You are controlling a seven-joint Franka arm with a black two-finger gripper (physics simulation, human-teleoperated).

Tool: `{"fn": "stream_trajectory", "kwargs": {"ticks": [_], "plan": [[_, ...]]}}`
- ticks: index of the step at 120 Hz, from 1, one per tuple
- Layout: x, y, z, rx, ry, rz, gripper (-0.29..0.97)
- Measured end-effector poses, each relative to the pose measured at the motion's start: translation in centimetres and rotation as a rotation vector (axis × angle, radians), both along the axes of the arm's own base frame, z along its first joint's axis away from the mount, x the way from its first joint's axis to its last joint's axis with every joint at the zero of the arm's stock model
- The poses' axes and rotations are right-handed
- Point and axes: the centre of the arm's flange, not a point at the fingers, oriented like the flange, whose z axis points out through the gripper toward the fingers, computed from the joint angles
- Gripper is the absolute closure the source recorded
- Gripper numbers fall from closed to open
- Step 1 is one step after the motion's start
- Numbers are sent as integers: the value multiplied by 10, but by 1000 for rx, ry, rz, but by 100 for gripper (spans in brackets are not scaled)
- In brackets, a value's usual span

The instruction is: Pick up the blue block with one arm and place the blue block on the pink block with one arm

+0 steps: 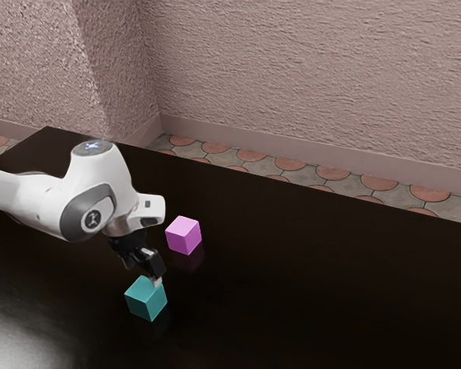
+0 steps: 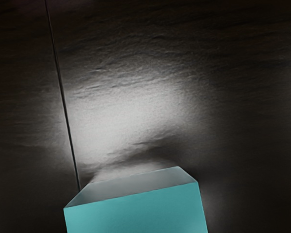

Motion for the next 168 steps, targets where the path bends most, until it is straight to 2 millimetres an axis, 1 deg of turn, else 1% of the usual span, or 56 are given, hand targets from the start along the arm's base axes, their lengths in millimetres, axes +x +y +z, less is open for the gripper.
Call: {"fn": "stream_trajectory", "kwargs": {"ticks": [15,25,60,80,102,117,128,149,168], "plan": [[1,2,-13,-6,12,-2,0],[3,4,-17,-8,9,-3,0],[5,9,-21,-47,3,53,0],[4,7,-23,-17,10,7,0],[3,6,-38,-11,33,-6,0],[3,6,-47,-29,44,21,0],[4,10,-52,-38,47,46,0],[4,25,-58,-42,53,87,0],[4,24,-58,-42,52,88,0]]}}
